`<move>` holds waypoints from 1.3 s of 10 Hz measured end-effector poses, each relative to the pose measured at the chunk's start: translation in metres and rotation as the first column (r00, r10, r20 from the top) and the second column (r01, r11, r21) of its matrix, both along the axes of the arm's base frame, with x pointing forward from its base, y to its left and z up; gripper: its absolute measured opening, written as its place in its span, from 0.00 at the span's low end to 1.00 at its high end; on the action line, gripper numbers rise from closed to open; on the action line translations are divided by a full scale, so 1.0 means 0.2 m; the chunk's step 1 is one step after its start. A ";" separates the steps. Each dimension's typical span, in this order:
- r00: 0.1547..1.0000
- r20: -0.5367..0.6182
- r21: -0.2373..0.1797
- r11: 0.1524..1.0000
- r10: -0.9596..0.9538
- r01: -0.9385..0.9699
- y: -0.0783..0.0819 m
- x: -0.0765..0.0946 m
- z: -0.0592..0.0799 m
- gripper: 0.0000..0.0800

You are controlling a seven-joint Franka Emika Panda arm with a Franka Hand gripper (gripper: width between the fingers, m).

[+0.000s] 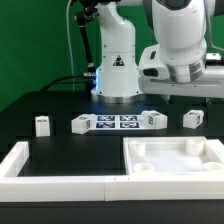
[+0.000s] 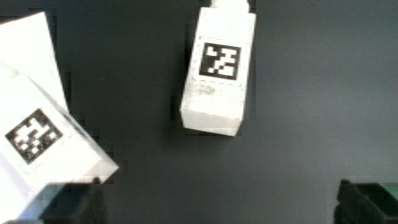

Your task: Assemble square table

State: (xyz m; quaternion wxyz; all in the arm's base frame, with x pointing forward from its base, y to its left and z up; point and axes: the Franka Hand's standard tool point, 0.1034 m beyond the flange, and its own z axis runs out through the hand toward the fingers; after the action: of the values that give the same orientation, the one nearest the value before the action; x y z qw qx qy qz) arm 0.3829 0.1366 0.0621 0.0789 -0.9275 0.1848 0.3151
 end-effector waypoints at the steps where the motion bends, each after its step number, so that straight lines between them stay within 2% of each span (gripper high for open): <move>1: 0.999 -0.013 -0.007 0.999 -0.032 0.032 0.01 -0.01 -0.01 0.81; 2: 0.990 -0.054 -0.016 0.992 -0.127 0.127 0.05 -0.03 -0.05 0.81; 3: 0.985 -0.069 0.012 0.987 -0.156 0.157 0.06 -0.05 -0.07 0.81; 4: 0.985 -0.074 0.037 0.986 -0.158 0.161 0.06 -0.06 -0.08 0.81; 7: 0.985 -0.072 0.035 0.986 -0.157 0.160 0.06 -0.06 -0.08 0.81; 8: 0.981 -0.079 0.048 0.982 -0.176 0.180 0.06 -0.07 -0.09 0.81; 11: 0.961 -0.167 0.055 0.971 -0.220 0.232 0.05 -0.21 -0.19 0.81; 13: 0.953 -0.198 0.063 0.967 -0.229 0.246 0.08 -0.26 -0.25 0.81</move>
Offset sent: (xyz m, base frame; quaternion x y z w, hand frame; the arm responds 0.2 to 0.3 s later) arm -0.0184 0.0246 -0.0082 0.1218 -0.0737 -0.0292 0.9894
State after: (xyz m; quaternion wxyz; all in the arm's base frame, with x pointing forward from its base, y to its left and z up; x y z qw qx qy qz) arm 0.3315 0.1531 0.0111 0.1385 -0.8601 0.2877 0.3979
